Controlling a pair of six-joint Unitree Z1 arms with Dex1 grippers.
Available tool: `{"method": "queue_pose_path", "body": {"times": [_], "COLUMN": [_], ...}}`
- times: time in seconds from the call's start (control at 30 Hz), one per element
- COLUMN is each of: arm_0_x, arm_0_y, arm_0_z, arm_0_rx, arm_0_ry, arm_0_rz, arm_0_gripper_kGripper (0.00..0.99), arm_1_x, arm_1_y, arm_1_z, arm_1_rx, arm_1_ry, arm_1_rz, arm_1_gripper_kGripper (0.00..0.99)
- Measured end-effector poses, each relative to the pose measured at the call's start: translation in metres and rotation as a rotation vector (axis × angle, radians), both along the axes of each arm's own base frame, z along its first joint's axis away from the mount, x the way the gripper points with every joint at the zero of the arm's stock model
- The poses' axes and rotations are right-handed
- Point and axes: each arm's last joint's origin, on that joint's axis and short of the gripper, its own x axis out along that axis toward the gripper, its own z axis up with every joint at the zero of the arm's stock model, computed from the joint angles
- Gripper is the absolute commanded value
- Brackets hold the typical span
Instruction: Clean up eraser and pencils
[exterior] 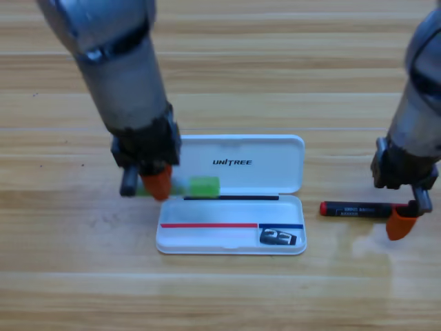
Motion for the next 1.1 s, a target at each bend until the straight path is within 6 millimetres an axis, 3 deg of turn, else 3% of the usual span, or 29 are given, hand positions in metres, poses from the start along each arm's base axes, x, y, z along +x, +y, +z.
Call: {"method": "queue_pose_path", "body": {"times": [0.23,0.53,0.6,0.73,0.77,1.1], "arm_0_x": [0.004,0.009,0.011,0.013,0.014,0.012], "arm_0_y": [-0.020,-0.033,-0.036,-0.041,-0.042,-0.050], "arm_0_z": [-0.031,-0.051,-0.053,-0.056,-0.057,-0.065], "arm_0_rx": [0.034,0.048,0.044,0.042,0.042,0.047], "arm_0_ry": [0.066,0.096,0.098,0.099,0.099,0.110], "arm_0_rz": [-0.007,-0.007,-0.005,0.001,0.001,0.003], "arm_0_gripper_kGripper": [0.000,0.000,0.000,0.000,0.000,0.000], "arm_1_x": [0.018,0.023,0.023,0.023,0.023,0.023], "arm_1_y": [0.009,0.013,0.013,0.013,0.013,0.013], "arm_1_z": [-0.012,-0.019,-0.019,-0.019,-0.020,-0.019], "arm_1_rx": [-0.004,0.022,0.027,0.035,0.036,0.036], "arm_1_ry": [-0.004,0.026,0.030,0.037,0.038,0.038], "arm_1_rz": [0.033,0.066,0.089,0.117,0.129,0.135], "arm_1_gripper_kGripper": [0.922,0.736,0.578,0.074,0.000,0.000]}}
